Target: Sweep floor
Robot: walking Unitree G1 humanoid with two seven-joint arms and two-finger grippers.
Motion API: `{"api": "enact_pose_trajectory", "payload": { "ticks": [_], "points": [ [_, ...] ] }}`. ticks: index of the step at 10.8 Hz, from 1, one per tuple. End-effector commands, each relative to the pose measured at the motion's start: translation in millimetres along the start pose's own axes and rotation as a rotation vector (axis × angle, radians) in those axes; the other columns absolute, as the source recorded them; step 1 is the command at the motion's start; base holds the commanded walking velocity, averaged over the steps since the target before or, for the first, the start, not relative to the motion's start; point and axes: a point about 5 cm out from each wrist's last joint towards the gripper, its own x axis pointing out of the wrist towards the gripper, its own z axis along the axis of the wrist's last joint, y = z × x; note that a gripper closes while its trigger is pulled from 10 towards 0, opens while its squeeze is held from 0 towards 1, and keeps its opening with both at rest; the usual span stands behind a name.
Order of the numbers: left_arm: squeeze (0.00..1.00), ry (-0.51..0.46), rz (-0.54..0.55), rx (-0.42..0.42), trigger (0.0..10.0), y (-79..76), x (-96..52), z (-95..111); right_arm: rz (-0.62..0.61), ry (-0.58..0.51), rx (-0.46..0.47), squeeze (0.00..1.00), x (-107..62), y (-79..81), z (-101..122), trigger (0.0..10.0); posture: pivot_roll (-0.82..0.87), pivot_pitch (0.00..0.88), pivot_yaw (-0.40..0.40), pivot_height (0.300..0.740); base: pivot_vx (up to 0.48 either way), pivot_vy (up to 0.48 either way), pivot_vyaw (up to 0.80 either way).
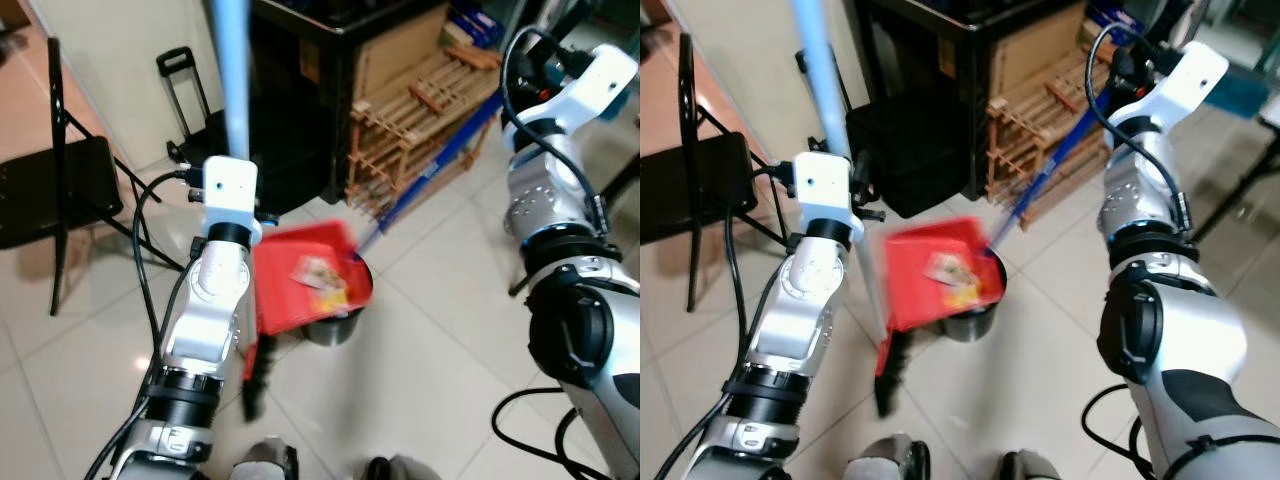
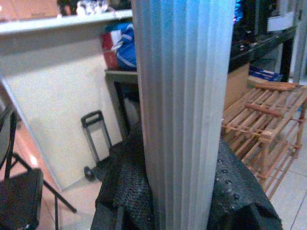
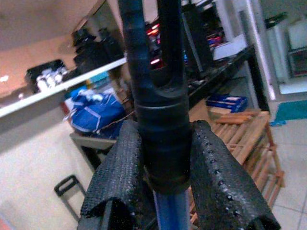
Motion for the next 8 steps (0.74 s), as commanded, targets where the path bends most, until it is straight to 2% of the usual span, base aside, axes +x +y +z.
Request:
{"api": "enact_pose_trajectory", "payload": {
  "ticks": [1, 8],
  "points": [
    [0.0, -0.058, 0.015, 0.036, 10.0, 5.6, 2.6, 11.8, 0.011, -0.05, 0.046, 0.0, 4.5, 8.5, 9.4, 10.0, 0.12, 0.134, 0.046, 0.74, 0.368, 0.0, 0.0],
    [0.0, -0.074, 0.006, 0.044, 10.0, 4.3, 3.8, 15.8, 0.01, -0.039, 0.055, 0.0, 2.8, 8.2, 5.1, 10.0, 0.11, 0.108, 0.057, 0.74, 0.37, 0.0, 0.0]
  ]
}}
